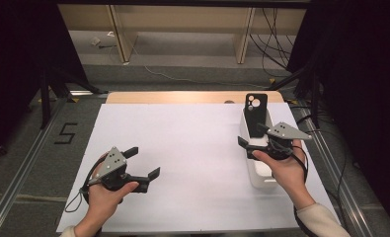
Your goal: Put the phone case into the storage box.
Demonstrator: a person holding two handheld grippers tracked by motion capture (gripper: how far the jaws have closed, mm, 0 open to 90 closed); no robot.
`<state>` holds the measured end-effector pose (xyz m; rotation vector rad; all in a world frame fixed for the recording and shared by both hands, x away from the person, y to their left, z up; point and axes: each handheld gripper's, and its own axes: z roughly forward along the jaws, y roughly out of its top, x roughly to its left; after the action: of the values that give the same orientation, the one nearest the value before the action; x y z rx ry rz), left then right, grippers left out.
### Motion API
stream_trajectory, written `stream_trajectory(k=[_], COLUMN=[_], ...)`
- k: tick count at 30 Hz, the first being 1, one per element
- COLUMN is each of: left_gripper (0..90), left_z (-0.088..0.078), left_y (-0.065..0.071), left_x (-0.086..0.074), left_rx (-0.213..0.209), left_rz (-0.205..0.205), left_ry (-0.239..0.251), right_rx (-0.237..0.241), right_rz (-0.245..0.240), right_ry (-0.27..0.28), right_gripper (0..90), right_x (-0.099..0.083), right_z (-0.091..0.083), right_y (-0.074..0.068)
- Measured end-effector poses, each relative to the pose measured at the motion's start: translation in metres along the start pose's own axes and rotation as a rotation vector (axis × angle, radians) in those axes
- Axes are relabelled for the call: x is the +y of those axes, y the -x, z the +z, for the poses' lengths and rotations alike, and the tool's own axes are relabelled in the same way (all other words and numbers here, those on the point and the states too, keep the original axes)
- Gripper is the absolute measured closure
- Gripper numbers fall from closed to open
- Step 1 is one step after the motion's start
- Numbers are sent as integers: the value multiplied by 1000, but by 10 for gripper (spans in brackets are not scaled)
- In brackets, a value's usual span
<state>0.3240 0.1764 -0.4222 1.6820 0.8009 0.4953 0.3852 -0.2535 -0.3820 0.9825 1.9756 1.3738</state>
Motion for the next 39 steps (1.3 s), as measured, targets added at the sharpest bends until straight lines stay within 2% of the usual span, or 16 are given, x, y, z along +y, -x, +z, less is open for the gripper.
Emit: stream_trajectory(k=[14,27,39], left_gripper=[0,0,0], left_z=[0,0,0], left_y=[0,0,0], left_x=[0,0,0], left_rx=[-2,0,0], left_rz=[-2,0,1], left_ry=[0,1,-2], right_rx=[21,39,19], right_rz=[0,-8,-10], right_ry=[37,45,65], right_gripper=[175,173,170], right_x=[-20,-33,-42], right_z=[-28,-41,-55], right_y=[-1,-2,-1])
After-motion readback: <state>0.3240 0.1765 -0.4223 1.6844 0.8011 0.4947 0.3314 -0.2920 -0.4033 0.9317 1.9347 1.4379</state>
